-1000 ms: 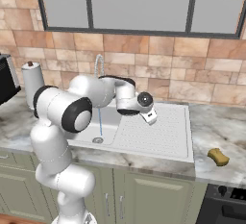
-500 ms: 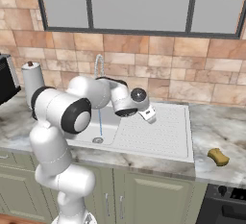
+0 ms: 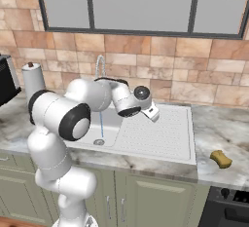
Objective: Soak the sponge with water for a few seconds and then drop it inside the sink.
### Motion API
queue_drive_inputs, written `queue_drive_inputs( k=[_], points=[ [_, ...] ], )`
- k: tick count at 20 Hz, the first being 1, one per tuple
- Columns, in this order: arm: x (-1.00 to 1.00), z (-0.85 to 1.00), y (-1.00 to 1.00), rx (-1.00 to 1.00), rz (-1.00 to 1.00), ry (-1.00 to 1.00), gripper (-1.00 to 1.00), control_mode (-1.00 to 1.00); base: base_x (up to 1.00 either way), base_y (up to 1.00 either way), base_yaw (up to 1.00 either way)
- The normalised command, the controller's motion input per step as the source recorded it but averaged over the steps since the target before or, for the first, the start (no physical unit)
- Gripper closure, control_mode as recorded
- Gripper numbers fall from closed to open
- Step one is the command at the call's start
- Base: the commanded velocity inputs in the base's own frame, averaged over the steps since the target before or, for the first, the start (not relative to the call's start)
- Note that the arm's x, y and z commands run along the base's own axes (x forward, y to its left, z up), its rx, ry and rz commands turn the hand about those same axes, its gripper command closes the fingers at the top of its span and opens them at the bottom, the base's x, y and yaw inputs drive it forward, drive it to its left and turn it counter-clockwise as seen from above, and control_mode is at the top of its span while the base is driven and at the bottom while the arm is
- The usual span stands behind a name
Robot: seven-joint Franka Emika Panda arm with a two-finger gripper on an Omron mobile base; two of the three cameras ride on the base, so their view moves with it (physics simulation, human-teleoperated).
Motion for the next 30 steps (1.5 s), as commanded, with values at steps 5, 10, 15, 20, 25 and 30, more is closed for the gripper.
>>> queue_drive_inputs(
  k=[5, 10, 15, 20, 25, 30],
  points=[
    [-0.24, 0.35, 0.0, 0.0, 0.21, 0.05, -1.0, -1.0, 0.0, 0.0, 0.0],
    [-0.24, 0.53, 0.0, -0.01, 0.15, 0.2, -1.0, -1.0, 0.0, 0.0, 0.0],
    [-0.15, 0.46, 0.0, -0.11, 0.12, 0.3, -1.0, -1.0, 0.0, 0.0, 0.0],
    [-0.21, 0.16, 0.0, -0.06, 0.06, 0.22, -1.0, -1.0, 0.0, 0.0, 0.0],
    [-0.28, -0.11, 0.0, 0.0, 0.08, 0.13, -1.0, -1.0, 0.0, 0.0, 0.0],
    [-0.32, -0.05, -0.19, 0.0, 0.11, 0.01, -1.0, -1.0, 0.0, 0.0, 0.0]
  ],
)
